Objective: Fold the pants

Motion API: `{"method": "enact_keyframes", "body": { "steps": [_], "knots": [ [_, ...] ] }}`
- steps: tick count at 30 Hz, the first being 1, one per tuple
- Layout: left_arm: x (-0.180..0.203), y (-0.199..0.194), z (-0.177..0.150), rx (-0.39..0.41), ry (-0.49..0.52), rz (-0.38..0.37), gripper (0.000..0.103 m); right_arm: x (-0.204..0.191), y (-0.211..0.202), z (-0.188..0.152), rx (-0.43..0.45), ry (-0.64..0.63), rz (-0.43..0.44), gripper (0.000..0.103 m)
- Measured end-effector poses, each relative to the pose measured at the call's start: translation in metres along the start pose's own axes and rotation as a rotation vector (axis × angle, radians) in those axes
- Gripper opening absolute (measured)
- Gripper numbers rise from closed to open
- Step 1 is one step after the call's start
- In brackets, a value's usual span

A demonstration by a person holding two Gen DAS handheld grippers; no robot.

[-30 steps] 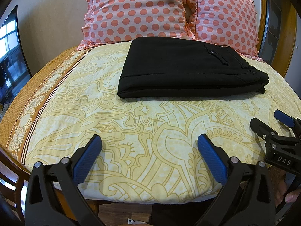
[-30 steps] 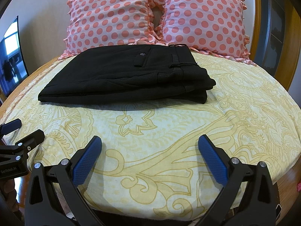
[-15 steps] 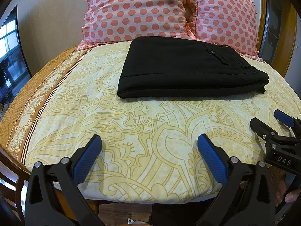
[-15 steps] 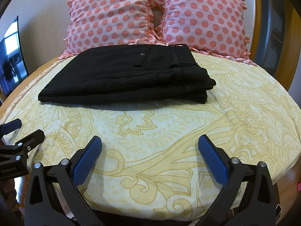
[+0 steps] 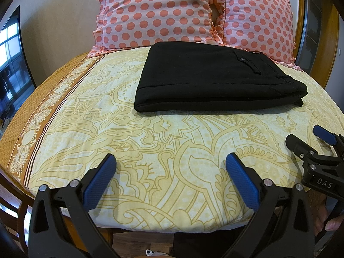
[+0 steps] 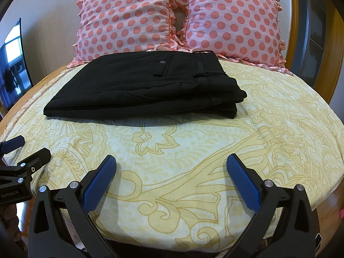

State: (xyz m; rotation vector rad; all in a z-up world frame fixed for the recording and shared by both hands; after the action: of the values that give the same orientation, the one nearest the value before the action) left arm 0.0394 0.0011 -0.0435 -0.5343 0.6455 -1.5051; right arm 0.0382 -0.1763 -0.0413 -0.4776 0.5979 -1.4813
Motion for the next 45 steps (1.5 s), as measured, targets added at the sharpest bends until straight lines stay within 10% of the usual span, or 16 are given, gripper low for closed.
{"method": "enact_keyframes", "body": {
  "steps": [45],
  "knots": [
    [0.0006, 0.0011, -0.0021, -0.011, 0.003, -0.005, 0.101, 0.0001, 0.0, -0.0002, 0.003, 0.0, 0.0, 0.102]
  ]
}}
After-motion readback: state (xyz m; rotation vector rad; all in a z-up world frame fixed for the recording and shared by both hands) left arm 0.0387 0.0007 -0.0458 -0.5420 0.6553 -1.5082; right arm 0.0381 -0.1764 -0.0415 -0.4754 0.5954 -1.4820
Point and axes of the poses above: each gripper's, at about its wrist camera, not at the fingertips, and y roughly the way its jaws point, x to its right, z to its top, the point moved 5 cm from there along y, roughly the way its jaws point, and after that the axes turned 4 degrees about z, right-handed, at the moved point
